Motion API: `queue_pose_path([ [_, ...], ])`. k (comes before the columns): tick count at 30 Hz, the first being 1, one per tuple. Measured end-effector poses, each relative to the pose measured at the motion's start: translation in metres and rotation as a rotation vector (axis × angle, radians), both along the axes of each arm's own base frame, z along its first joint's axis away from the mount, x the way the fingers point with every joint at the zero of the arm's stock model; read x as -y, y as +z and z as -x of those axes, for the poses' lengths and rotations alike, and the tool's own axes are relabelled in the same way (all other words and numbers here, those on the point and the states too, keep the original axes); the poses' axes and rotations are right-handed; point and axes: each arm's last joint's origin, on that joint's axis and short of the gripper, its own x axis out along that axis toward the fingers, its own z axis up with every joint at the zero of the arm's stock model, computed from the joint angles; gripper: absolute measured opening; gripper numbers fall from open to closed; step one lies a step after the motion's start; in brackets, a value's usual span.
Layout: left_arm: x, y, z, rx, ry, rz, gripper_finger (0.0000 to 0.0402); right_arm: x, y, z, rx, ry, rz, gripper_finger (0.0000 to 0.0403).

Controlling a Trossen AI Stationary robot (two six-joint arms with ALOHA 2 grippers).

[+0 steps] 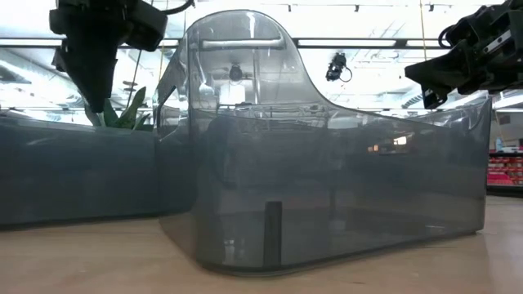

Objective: Stack baskets by color
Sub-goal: Stack the middle transparent black bin on the top of the top transparent black bin

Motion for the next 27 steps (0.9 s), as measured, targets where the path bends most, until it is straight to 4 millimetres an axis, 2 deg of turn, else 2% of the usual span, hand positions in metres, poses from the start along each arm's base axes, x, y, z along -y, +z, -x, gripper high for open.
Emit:
queue_pose_path([
  [5,0.002,-0.007,-0.003,-0.028,0.009,-0.004,0.0173,0.000,0.000,0.000,0.000,0.000,0.000,0.0014],
  [19,0.008,-0.043,-0.016,-0.188,-0.023,-0.076,0.0142,0.000,0.000,0.000,0.000,0.000,0.000,0.0012],
  [23,0.007,-0.048,-0.019,-0.209,-0.047,-0.073,0.0117,0.000,0.000,0.000,0.001,0.001,0.000,0.0012],
  [27,0.004,-0.049,-0.020,-0.216,-0.039,-0.062,0.0062,0.000,0.000,0.000,0.000,0.000,0.000,0.0012],
])
